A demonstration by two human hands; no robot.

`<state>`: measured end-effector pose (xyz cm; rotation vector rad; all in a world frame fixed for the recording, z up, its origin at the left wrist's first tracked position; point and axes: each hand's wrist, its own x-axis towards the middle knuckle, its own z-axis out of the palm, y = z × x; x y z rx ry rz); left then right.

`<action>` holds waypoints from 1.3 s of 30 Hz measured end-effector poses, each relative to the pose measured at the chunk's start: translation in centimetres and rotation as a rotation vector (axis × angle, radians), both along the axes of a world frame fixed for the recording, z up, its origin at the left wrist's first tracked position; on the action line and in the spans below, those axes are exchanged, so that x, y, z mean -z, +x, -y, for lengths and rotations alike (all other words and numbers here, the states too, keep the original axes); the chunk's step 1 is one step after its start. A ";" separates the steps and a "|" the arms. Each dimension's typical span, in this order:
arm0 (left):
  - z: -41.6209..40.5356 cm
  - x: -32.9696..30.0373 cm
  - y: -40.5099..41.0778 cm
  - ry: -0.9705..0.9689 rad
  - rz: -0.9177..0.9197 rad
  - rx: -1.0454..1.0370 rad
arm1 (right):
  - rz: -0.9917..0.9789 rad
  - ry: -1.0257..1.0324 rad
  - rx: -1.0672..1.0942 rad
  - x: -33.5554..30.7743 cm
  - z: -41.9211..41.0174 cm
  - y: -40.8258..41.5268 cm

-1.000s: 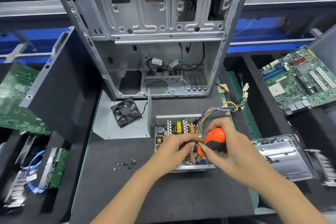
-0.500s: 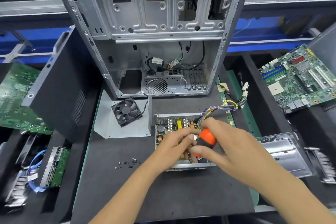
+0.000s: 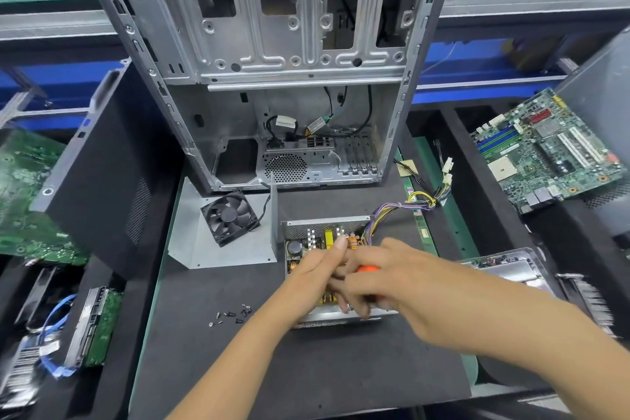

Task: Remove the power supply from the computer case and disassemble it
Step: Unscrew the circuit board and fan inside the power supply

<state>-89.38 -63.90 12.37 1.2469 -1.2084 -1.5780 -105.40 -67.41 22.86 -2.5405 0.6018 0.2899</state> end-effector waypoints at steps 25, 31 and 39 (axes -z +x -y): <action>1.5 -1.4 0.3 -0.101 0.035 0.358 | -0.303 -0.537 0.205 -1.8 0.5 1.8; 1.6 -1.7 0.0 -0.097 0.021 0.360 | -0.285 -0.298 0.113 -1.6 0.0 1.1; 1.6 -2.0 -0.1 -0.099 0.046 0.377 | -0.332 -0.589 0.195 -1.9 -0.1 2.9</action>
